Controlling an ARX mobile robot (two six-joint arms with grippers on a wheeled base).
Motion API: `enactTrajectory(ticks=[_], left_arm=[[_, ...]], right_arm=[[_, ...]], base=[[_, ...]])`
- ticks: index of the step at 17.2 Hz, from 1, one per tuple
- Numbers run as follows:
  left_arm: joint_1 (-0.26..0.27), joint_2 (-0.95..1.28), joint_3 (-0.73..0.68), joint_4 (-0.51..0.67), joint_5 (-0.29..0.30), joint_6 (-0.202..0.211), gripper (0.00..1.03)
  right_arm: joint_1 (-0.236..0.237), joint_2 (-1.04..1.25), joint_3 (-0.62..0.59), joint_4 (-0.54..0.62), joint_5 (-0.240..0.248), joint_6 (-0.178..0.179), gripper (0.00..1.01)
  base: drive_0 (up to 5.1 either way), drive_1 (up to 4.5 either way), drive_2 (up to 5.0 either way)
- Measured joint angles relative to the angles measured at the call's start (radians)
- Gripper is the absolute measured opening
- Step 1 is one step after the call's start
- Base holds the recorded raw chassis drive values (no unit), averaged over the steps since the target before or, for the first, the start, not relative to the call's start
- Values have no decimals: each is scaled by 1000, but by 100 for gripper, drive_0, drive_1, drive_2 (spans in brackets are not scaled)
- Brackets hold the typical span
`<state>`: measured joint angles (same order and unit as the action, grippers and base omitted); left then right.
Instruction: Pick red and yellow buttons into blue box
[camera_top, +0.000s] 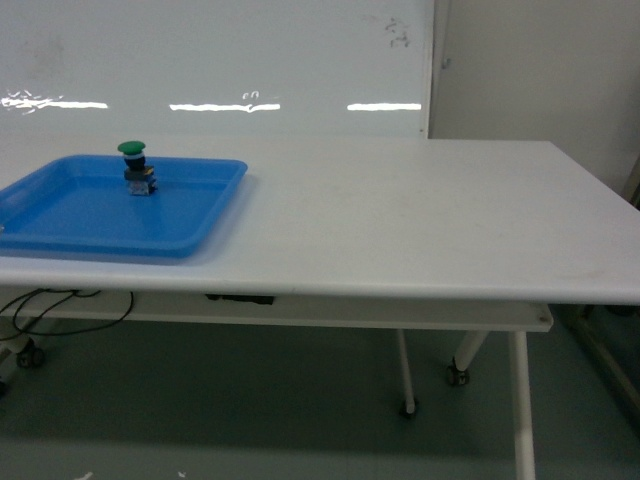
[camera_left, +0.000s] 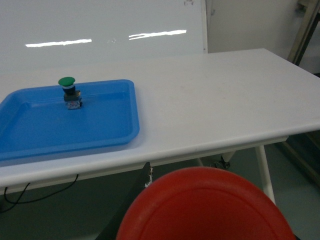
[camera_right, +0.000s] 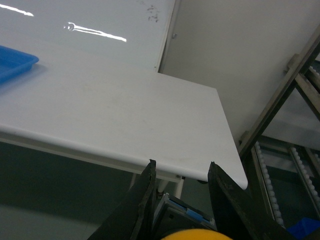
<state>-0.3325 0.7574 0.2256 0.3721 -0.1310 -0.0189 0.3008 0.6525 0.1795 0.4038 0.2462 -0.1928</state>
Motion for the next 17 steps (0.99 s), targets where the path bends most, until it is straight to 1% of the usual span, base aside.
enactTrajectory(ticks=[17], left_arm=[[0,1,0,0,0,0,25]], right_arm=[[0,0,-1,-1,0,0,29]], base=[[0,0,0]])
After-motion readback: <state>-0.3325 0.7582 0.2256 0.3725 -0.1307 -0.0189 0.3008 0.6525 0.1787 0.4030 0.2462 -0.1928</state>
